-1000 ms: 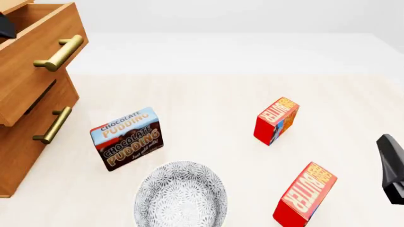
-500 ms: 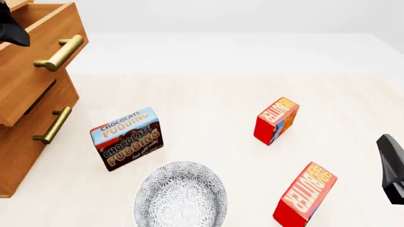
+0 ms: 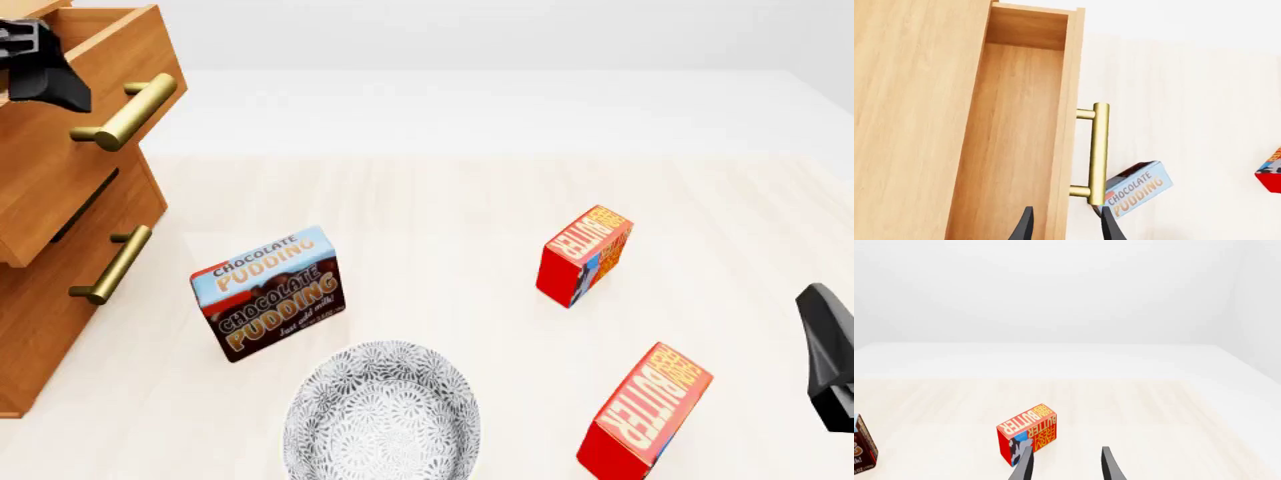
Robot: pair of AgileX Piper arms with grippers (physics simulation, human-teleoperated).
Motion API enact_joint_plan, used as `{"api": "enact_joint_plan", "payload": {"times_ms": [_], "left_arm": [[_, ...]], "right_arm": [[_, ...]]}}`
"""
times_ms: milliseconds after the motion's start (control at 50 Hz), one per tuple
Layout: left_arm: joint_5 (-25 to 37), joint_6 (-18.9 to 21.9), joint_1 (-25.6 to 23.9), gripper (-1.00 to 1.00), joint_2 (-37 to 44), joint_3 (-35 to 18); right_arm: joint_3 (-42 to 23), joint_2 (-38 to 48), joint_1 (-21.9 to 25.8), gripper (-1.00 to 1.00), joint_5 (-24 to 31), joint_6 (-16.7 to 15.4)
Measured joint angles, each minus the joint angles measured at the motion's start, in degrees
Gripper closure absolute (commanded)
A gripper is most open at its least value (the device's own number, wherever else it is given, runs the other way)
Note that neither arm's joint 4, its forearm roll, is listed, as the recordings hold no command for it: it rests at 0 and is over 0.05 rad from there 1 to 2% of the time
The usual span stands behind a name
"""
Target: Put the butter at the front in the top drawer of the cabinet and close it.
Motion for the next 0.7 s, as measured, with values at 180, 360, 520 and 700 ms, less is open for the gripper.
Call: {"api": "enact_joint_plan", "payload": {"times_ms": [180,360,520,700], "left_arm": [[-0.1,-0.8,-2.1,-1.00,1.0,-0.4],[0.4,-1.2,-3.9,-1.00,1.8,-1.4],[0.6,-1.5,-5.4,-1.00,2.2,-1.8],[0.4,-2.0,-7.2,-1.00,2.8,-2.0]], "right_arm": [[0.0,0.0,0.0,-1.00,0.0,0.0],[0.0,0.0,0.0,-1.00,0.0,0.0],[0.1,0.0,0.0,-1.00,-0.1,0.0],[0.1,0.0,0.0,-1.00,-0.1,0.0]]}}
